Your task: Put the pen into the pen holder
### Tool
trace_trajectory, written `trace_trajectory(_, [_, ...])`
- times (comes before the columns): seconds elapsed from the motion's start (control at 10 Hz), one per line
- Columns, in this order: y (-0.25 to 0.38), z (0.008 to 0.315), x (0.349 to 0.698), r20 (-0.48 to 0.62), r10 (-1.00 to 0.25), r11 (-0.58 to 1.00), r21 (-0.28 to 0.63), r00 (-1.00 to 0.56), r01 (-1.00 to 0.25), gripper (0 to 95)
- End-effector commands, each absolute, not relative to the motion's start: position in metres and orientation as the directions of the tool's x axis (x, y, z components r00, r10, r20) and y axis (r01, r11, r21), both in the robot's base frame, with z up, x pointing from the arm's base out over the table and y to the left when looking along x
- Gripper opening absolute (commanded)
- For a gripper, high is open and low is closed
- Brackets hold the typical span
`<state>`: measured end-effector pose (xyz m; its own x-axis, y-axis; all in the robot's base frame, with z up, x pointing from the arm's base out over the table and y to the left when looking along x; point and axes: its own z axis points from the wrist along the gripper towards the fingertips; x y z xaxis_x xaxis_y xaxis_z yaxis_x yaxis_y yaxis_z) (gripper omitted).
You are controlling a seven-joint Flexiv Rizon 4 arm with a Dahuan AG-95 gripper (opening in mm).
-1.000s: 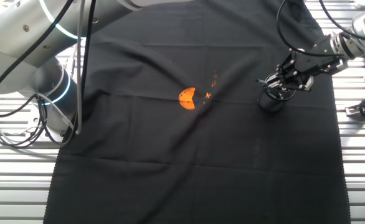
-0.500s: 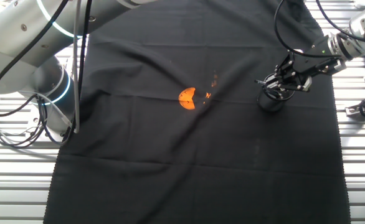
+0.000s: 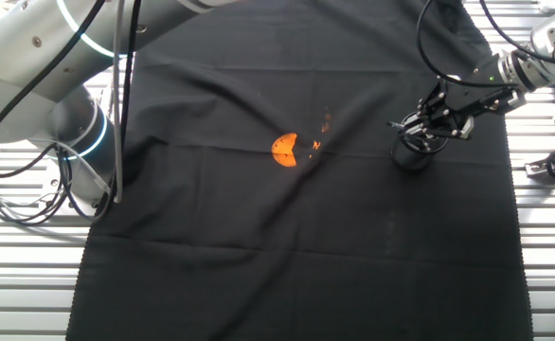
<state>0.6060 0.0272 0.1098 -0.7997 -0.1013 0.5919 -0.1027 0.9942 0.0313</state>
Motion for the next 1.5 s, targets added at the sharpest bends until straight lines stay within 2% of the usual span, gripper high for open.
trace_trajectory(0.1, [0.0279,0.1103,0.6085,0.603,-0.100,0.994,0.032,-0.791,-0.101,0.0])
trace_trajectory(1.5, [0.0295,0.1071,0.6113,0.608,-0.097,0.995,0.032,-0.788,-0.098,0.0])
